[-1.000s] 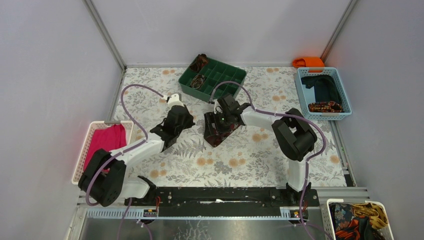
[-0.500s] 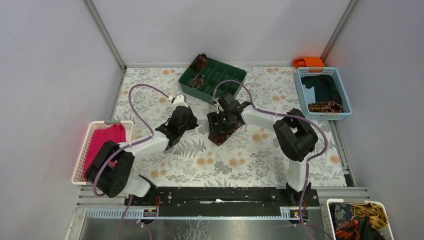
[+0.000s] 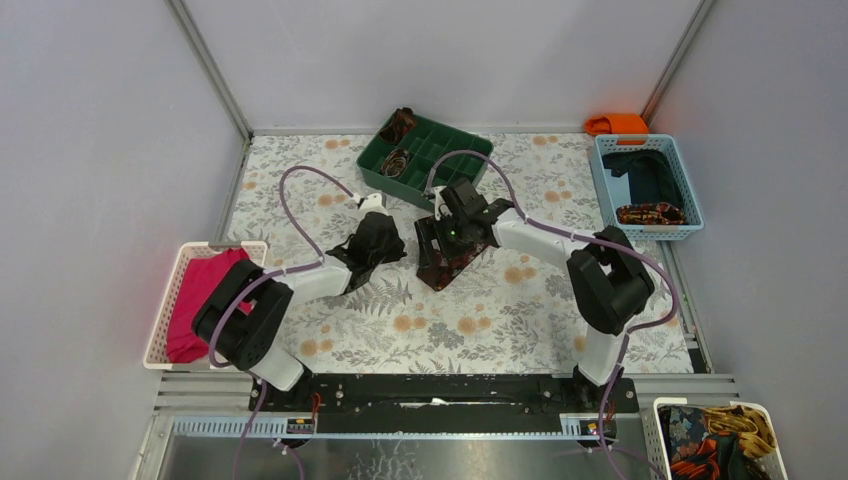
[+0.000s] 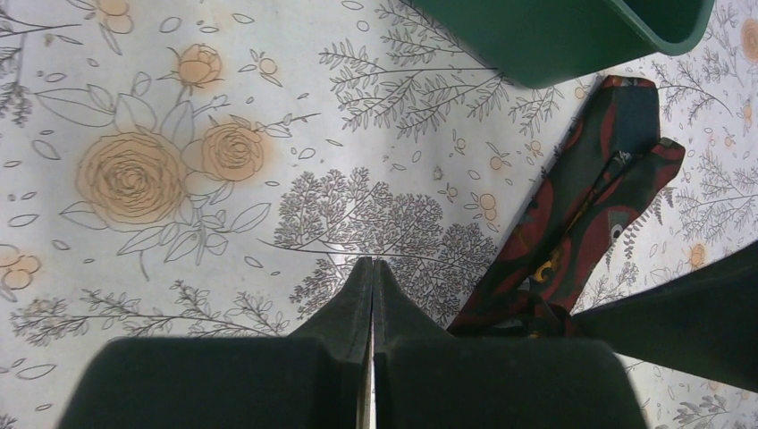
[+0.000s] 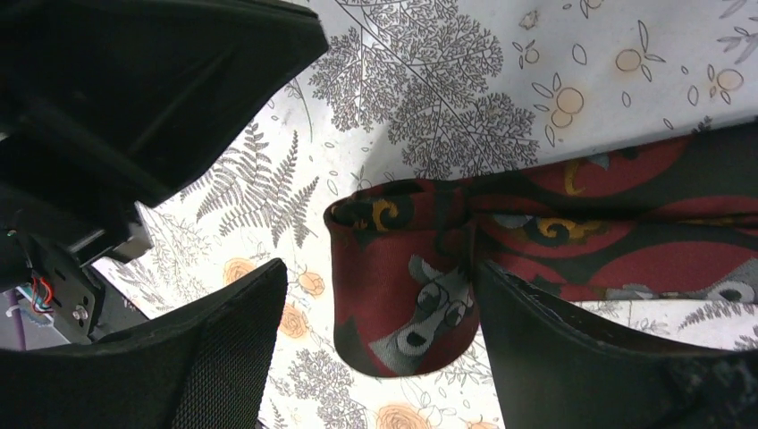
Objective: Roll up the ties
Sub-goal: Roll the tie at the center of the board.
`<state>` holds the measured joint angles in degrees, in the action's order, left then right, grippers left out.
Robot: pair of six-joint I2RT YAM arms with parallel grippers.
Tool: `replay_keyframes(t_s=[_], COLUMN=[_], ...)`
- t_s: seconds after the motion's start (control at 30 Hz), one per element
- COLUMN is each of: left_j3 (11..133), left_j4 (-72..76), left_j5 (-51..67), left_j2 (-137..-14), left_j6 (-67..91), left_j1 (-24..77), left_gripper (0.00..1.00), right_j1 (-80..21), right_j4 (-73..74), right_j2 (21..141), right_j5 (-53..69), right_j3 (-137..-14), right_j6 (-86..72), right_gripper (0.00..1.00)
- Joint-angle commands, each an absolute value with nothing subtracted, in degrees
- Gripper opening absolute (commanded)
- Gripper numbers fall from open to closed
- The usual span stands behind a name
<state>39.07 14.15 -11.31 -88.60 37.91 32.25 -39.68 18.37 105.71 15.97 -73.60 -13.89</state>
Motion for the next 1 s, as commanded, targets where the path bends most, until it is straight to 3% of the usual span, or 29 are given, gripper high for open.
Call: replay_keyframes(t_s=[0.0,0.97], left_j3=[41.3,48.3], left_j4=[18.0,19.3], left_j5=[-10.2,-8.2], left_j2=[-90.7,-100.6], left_j6=[37.3,35.6], left_j1=[33.2,36.3], left_gripper=[0.0,0.0], right_j1=[-39.4,-35.8], right_j4=[19.5,22.5], right_j2=[100.8,103.5], right_j5=[14.3,-2.3], right_j3=[-71.8,-71.3], right_j6=[-13.2,-12.7], right_gripper=[0.84,0.81])
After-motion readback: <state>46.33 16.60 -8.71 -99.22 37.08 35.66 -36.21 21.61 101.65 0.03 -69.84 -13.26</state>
